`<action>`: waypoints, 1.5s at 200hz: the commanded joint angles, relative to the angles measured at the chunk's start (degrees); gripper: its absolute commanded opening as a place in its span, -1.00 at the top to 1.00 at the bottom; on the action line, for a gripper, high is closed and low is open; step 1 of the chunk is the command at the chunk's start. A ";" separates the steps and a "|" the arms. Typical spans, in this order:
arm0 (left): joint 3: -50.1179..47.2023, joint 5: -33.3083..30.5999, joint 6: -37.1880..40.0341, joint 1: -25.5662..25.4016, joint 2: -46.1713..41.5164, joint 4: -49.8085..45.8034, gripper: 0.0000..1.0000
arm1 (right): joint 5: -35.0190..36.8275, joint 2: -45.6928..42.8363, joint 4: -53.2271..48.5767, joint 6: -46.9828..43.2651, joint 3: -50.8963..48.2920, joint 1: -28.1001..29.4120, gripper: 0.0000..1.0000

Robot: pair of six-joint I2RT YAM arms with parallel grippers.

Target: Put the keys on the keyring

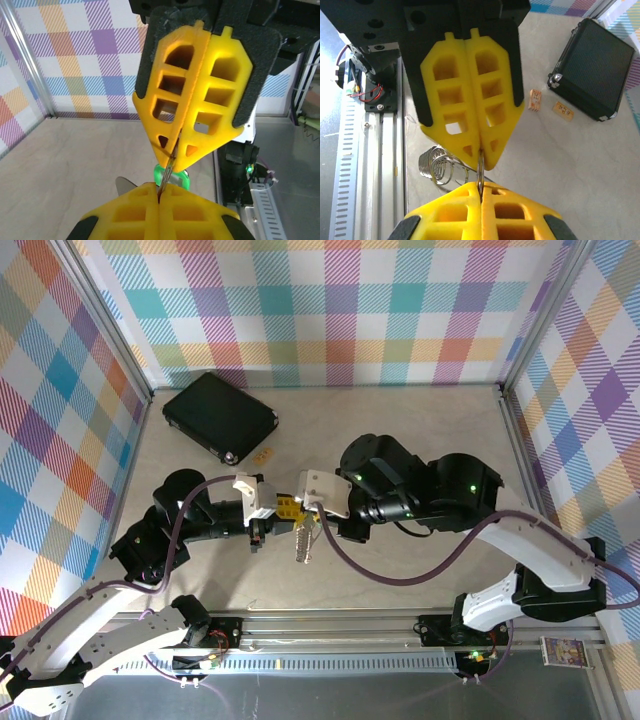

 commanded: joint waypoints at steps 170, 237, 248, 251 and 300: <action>-3.84 8.64 -14.54 -0.23 -2.46 25.45 1.00 | -1.92 -10.59 13.94 3.41 -9.15 0.72 0.67; -3.84 9.60 -15.92 -0.24 -3.21 27.07 1.00 | -6.75 -15.99 20.13 5.98 -15.29 0.69 0.34; -3.88 9.53 -16.19 -0.23 -3.20 27.49 1.00 | -7.44 -16.63 21.05 6.50 -16.43 0.71 0.32; -3.80 9.52 -16.17 -0.24 -3.28 27.62 1.00 | -7.60 -16.73 21.33 6.70 -16.66 0.72 0.32; -3.79 9.79 -17.22 -0.28 -3.29 29.24 1.00 | -8.23 -17.61 24.20 8.22 -19.83 0.69 0.23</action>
